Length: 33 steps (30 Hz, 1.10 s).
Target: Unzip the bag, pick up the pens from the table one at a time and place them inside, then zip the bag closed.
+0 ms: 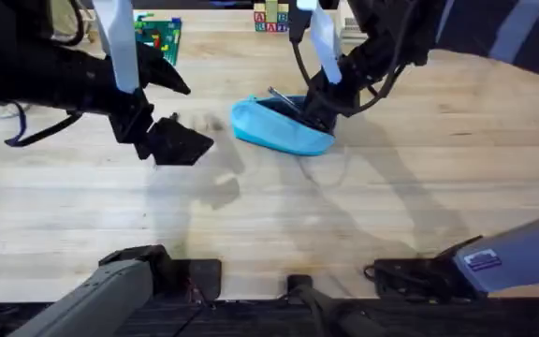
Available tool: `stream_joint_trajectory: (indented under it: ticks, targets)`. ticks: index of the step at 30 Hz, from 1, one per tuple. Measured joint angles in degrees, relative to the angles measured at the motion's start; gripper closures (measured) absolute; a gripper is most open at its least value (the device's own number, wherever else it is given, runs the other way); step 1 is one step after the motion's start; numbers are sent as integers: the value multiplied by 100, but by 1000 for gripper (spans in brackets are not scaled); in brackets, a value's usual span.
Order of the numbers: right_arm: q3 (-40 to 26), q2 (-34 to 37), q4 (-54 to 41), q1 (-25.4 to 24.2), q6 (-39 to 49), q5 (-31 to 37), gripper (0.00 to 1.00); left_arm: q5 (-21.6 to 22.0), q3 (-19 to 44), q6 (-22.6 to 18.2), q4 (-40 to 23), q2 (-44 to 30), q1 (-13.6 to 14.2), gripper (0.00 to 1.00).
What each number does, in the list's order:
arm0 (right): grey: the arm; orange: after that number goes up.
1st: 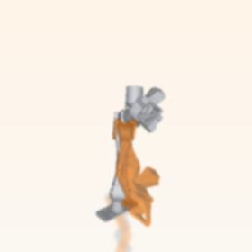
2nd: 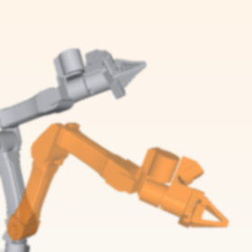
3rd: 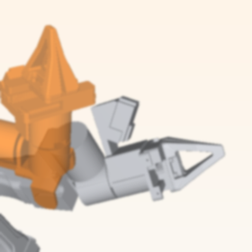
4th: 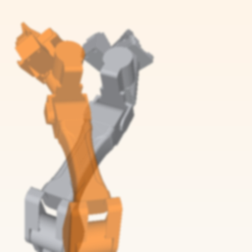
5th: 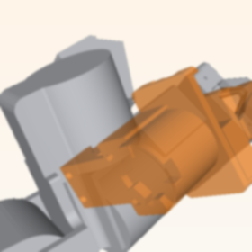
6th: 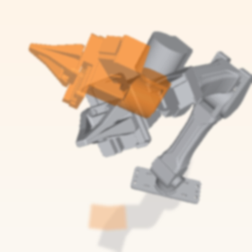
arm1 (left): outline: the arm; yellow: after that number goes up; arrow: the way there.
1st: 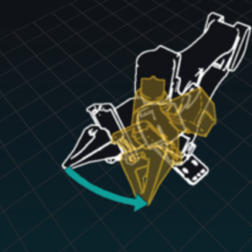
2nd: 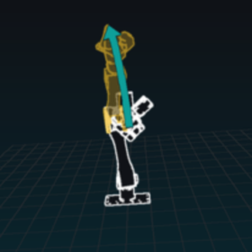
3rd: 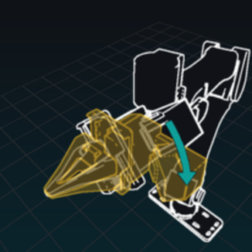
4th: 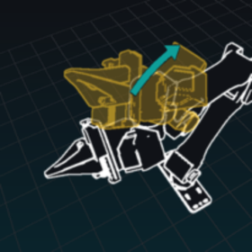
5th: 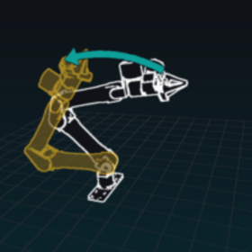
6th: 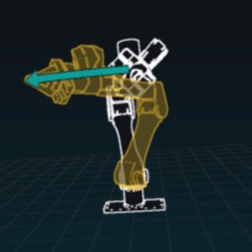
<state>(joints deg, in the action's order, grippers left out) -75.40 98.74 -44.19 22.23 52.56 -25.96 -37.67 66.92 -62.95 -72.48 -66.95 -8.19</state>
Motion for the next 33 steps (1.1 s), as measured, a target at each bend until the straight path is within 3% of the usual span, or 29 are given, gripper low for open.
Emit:
stream_joint_trajectory:
  ticks: [16,20,21,23,33]
  targets:
    - [13,266,-77,-1,-1,-29,939,2,0,-1,-89,-1,0,8]
    - [13,280,-82,1,-14,-35,727,0,0,-1,-120,-1,0,8]
    - [13,280,-80,-1,-3,-45,313,0,0,-1,-128,-1,0,8]
    - [13,280,-78,1,15,-46,45,0,0,-1,-128,-1,0,8]
    - [13,278,-104,-1,12,-54,4,0,0,-1,-128,-1,0,8]
